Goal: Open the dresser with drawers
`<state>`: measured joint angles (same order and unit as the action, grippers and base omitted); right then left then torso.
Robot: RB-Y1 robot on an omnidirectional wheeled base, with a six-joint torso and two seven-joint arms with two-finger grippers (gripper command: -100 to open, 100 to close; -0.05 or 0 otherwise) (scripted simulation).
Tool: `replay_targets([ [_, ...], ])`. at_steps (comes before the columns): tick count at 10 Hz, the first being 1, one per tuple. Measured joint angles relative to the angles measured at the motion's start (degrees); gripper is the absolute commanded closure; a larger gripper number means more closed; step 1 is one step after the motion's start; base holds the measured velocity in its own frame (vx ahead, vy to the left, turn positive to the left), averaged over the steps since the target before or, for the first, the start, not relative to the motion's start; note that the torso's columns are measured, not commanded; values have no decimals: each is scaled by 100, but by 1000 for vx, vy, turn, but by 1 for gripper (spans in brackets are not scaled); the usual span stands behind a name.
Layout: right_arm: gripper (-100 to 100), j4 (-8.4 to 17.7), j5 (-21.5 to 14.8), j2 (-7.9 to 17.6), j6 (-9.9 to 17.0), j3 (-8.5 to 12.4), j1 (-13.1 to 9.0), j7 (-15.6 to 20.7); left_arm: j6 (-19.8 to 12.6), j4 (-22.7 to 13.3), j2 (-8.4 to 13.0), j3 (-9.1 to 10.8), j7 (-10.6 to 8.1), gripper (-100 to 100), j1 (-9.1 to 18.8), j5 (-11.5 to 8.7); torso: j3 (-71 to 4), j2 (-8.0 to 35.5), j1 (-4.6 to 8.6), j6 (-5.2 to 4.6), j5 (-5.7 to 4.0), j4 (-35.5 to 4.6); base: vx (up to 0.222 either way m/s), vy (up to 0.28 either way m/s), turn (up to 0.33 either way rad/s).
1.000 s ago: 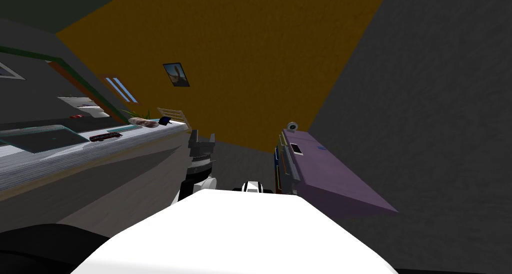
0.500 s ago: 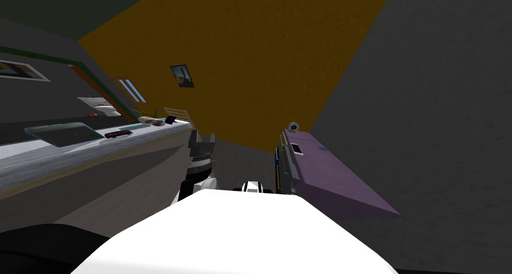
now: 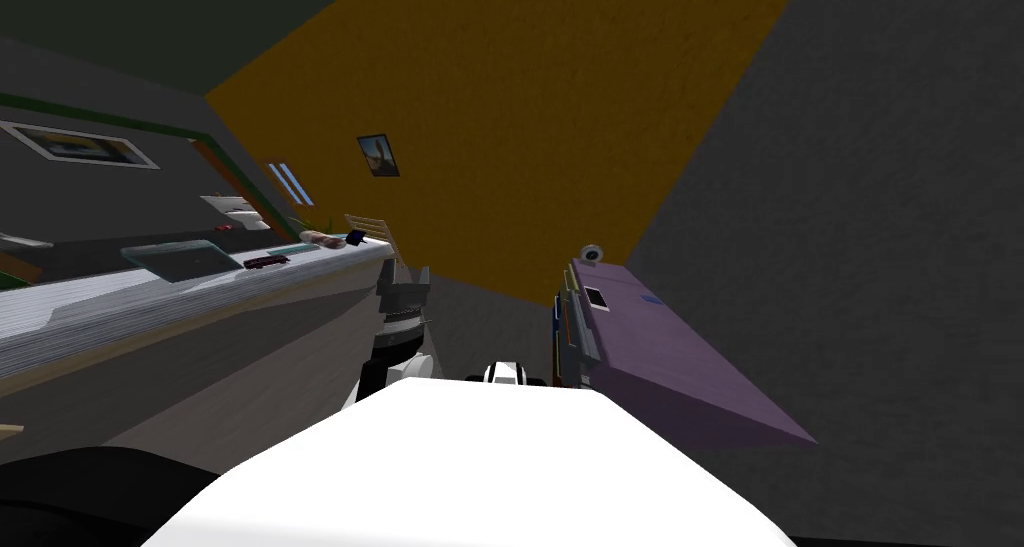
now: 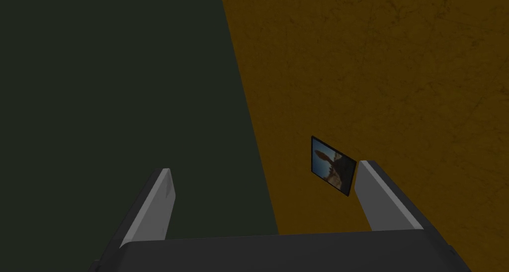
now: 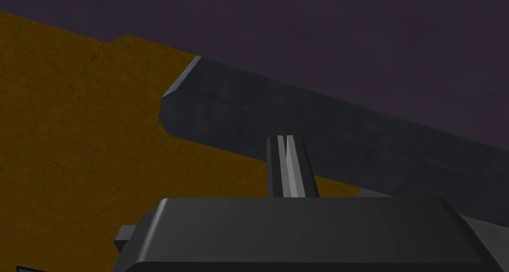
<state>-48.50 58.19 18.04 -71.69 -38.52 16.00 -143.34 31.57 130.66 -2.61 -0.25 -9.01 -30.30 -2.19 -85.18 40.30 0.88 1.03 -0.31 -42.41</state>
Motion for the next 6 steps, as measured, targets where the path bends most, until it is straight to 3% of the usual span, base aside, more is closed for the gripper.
replay_targets([
  [3,-100,-302,91,54,87,-30,101,125,0,0,0,0,0,0,0,0,8,24,-11,-3,12,-10,-13,-7,5],
  [6,-100,-189,147,46,51,-62,29,40,0,0,0,0,0,0,0,0,4,13,-3,-1,9,-7,-9,-5,44],
])
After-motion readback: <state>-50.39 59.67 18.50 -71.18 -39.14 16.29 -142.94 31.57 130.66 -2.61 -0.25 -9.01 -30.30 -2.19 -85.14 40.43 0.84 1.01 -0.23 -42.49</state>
